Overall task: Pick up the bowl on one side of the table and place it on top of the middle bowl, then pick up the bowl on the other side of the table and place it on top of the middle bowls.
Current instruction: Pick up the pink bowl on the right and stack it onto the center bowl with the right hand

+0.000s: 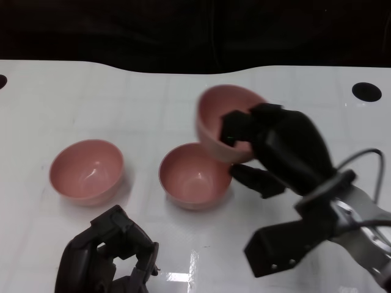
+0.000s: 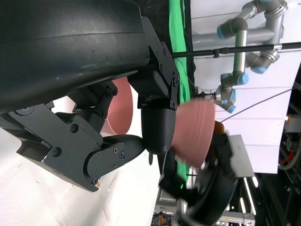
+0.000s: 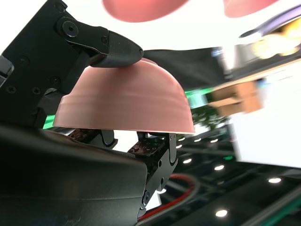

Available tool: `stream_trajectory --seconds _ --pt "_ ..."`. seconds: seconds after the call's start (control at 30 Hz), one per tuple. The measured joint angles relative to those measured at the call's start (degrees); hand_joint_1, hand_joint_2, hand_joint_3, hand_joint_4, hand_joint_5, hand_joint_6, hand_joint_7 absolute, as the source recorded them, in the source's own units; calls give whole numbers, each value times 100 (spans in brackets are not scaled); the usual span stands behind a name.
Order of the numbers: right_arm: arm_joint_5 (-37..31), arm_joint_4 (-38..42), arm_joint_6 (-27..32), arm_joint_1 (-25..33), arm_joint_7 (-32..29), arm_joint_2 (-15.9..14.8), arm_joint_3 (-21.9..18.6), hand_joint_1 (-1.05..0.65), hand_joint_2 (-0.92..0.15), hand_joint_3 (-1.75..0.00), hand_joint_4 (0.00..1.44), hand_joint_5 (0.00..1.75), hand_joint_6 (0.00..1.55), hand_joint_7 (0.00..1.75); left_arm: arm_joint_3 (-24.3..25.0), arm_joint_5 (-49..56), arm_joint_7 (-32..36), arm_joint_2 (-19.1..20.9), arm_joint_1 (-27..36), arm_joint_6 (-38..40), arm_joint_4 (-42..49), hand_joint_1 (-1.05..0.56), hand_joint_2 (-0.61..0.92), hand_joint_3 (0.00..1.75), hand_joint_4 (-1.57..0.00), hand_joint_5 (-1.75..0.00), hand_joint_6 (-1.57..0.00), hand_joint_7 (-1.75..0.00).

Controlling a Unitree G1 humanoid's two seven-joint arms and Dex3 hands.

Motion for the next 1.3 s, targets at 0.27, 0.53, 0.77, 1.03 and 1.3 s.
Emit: stream_trajectory --seconds 0.27,0.53,0.77,1.03,1.3 --pt "-24 596 -373 -356 75 152 166 -21 -36 -132 93 175 71 175 -12 58 68 -27 19 -6 0 -16 54 105 -85 -172 -79 -150" --pt "-260 1627 -658 -704 229 187 518 -20 -44 -112 96 175 75 172 -110 115 86 -65 50 -63 -4 -16 54 106 -83 -173 -78 -150" --pt "-509 2004 -700 -838 52 184 682 -21 -47 -109 93 175 70 175 -125 113 100 -63 57 -122 -13 -16 59 100 -82 -174 -78 -149" --pt "-548 2233 -597 -888 552 160 830 -32 -65 -61 76 82 85 25 -131 121 105 -62 78 -128 -23 -15 58 100 -82 -175 -77 -151" --pt "-537 2062 -176 -873 1476 60 884 -69 -91 -37 37 34 51 1 -139 119 107 -63 83 -128 -38 -15 59 97 -82 -175 -78 -149"
